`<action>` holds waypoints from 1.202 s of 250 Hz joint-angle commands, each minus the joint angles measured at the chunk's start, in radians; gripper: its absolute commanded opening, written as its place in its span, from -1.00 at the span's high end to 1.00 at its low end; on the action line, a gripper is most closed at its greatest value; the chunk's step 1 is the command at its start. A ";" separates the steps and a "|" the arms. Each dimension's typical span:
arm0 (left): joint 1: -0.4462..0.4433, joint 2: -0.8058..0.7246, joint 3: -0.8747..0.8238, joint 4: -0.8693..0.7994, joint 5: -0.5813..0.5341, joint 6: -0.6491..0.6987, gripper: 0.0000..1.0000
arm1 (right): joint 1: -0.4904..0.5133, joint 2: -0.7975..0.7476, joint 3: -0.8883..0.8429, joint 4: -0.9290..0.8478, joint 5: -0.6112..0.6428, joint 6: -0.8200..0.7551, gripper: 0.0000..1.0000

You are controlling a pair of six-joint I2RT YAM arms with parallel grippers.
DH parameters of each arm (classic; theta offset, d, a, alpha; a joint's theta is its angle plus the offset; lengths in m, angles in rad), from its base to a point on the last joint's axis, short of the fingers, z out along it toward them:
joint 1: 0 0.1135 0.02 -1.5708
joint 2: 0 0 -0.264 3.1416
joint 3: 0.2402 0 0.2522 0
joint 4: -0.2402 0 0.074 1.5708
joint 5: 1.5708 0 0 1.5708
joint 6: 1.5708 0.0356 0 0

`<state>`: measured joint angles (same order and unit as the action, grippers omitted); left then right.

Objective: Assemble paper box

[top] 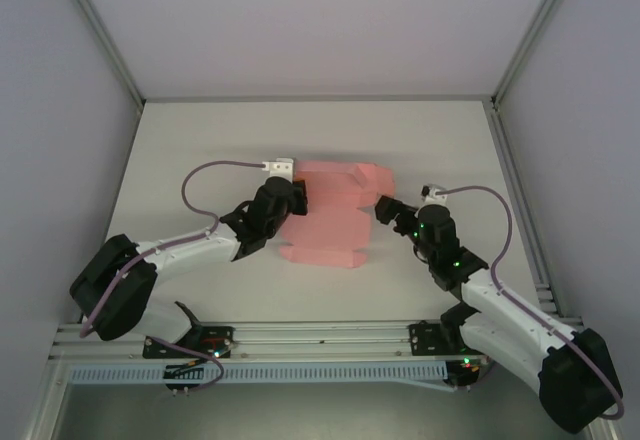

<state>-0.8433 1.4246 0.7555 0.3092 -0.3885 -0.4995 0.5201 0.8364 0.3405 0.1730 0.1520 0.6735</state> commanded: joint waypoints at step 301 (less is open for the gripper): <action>-0.002 0.005 -0.007 0.062 0.092 -0.086 1.00 | 0.164 0.272 0.197 -0.107 0.173 -0.089 -1.00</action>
<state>-0.8284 1.4281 0.7486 0.3107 -0.3550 -0.5339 0.6682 1.1015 0.5098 0.1333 0.2924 0.6086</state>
